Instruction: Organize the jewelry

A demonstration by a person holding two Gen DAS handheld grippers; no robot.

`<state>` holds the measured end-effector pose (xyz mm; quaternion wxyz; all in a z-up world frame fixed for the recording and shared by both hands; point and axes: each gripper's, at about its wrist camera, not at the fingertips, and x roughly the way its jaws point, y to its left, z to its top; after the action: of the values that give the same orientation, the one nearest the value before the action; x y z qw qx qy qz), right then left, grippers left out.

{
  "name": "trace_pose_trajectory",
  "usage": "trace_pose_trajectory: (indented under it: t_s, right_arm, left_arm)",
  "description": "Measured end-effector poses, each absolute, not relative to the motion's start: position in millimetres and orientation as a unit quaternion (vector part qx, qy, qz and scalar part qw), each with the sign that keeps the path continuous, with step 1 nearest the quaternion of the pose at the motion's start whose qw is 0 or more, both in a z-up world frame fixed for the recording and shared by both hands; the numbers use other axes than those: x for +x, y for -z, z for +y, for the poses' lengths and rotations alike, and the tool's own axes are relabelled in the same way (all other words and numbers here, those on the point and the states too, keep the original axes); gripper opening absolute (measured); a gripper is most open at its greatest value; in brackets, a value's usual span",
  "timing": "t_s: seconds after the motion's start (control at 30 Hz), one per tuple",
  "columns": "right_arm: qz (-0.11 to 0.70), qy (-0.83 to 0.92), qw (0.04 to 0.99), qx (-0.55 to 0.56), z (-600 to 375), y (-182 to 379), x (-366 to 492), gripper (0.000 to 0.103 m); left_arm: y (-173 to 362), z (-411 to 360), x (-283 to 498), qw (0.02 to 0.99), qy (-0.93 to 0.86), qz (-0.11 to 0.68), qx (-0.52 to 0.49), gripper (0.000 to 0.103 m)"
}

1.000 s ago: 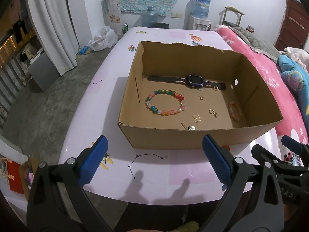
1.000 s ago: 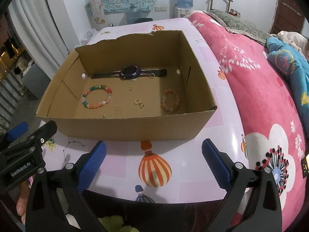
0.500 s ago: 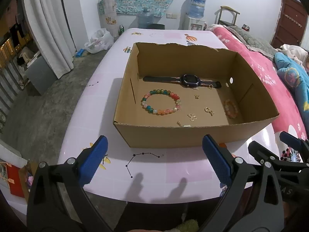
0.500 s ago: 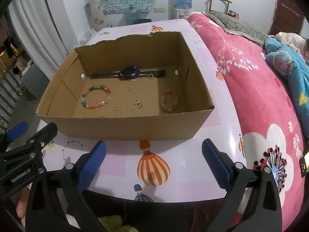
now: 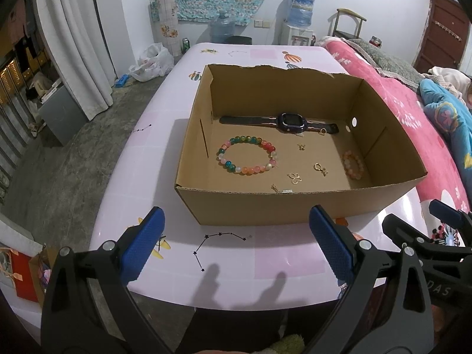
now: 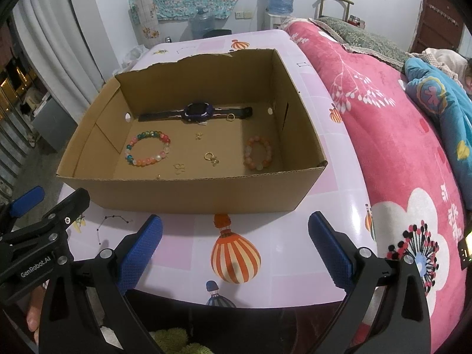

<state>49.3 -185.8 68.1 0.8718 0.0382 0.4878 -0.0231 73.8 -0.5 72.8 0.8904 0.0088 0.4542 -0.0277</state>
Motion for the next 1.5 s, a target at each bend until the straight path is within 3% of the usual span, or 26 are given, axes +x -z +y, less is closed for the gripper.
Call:
trace_pose_trajectory:
  t_s: [1.5]
  right_arm:
    - [0.493,0.017,0.869,0.045,-183.9,-63.6,52.0,0.096]
  left_arm:
    - [-70.9,0.1,73.5,0.889,0.028,0.457,0.010,0.095]
